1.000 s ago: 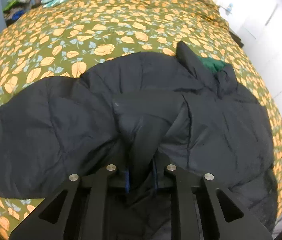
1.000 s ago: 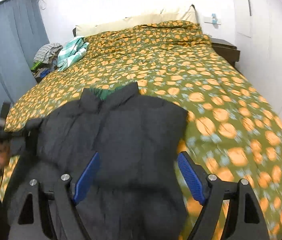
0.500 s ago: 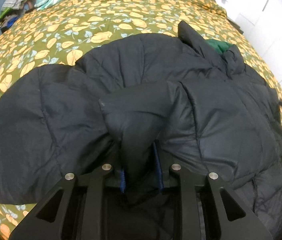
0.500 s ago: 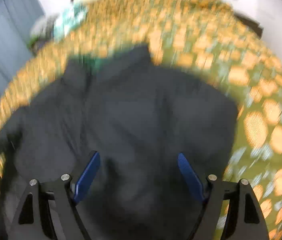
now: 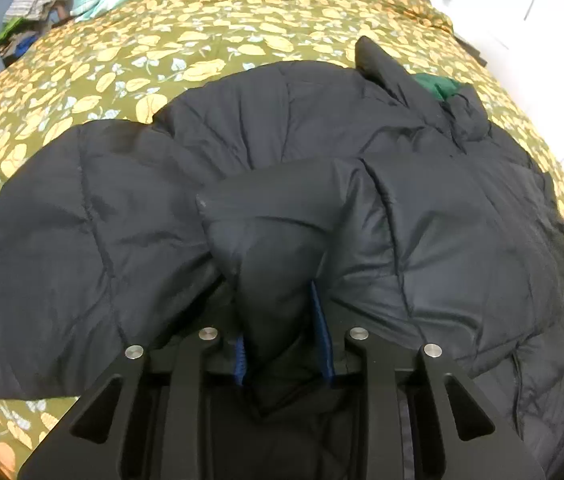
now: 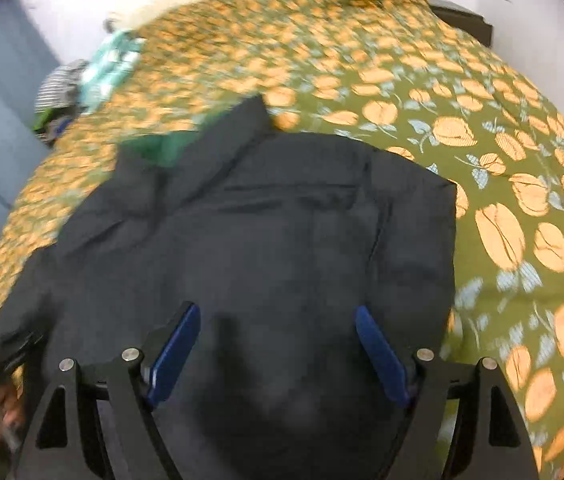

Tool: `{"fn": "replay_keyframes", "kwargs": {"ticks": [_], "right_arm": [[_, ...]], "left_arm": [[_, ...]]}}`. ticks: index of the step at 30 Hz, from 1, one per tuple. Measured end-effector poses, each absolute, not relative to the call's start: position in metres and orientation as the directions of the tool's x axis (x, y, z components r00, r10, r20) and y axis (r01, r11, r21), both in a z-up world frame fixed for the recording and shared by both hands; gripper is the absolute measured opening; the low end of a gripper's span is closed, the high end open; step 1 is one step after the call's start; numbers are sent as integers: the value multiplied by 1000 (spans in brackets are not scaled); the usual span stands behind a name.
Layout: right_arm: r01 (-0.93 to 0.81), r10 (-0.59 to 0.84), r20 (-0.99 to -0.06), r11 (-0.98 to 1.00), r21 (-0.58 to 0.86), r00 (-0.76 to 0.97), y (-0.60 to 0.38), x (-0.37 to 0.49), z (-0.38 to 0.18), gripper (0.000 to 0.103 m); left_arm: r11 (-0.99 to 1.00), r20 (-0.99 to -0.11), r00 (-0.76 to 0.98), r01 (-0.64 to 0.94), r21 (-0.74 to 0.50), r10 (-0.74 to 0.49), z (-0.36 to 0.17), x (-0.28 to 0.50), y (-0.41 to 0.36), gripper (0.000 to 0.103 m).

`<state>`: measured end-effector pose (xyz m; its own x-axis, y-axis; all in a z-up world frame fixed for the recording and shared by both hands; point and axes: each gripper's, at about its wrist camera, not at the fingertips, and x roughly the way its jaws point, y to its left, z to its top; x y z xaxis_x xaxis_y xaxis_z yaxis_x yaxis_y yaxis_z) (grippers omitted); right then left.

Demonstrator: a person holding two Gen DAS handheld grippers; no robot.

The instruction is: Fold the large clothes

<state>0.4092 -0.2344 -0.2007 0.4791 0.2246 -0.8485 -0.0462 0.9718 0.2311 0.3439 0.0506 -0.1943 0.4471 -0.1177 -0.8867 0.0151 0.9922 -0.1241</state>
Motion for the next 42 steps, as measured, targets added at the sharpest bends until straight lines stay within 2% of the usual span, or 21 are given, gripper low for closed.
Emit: {"fn": "replay_keyframes", "kwargs": {"ticks": [3,5,7,10,11,13,20,25,30,38,42], "right_arm": [[-66,224,-873,974,217,433,-229,370,-205,82],[-56,175,-914,985,166,365,-224,358,-231,82],[-39,142,-937,990,137,320,-221,356,-258,82],[-19,101,-912,995,102,397,-217,346,-246,82],[-10,99,-903,994,105,418,-216,343,-241,83],[12,85,-880,995,102,467,-213,329,-221,90],[47,-111,-784,993,-104,611,-187,267,-157,92],[84,-169,-730,985,-151,662,-174,230,-120,92],[74,-170,-701,984,-165,692,-161,207,-102,92],[48,-115,-708,992,-115,697,-154,194,-95,92],[37,-88,-720,996,-86,689,-154,180,-105,92]], "left_arm": [[993,-884,456,7,-115,-105,-195,341,48,30],[995,-885,457,-4,-101,-88,-196,341,46,36],[996,-891,449,-29,-89,-67,-191,339,46,59],[997,-885,463,-34,-76,-52,-175,323,53,76],[997,-878,476,-27,-76,-55,-170,315,55,79],[997,-862,505,-19,-73,-53,-158,293,66,89],[995,-852,523,-74,-68,-20,-149,216,112,94],[987,-862,507,-152,-56,29,-154,189,141,94],[977,-860,506,-208,-43,70,-151,181,159,94],[962,-871,475,-272,-10,125,-156,176,179,94],[915,-877,467,-393,-93,111,-163,171,219,94]]}}
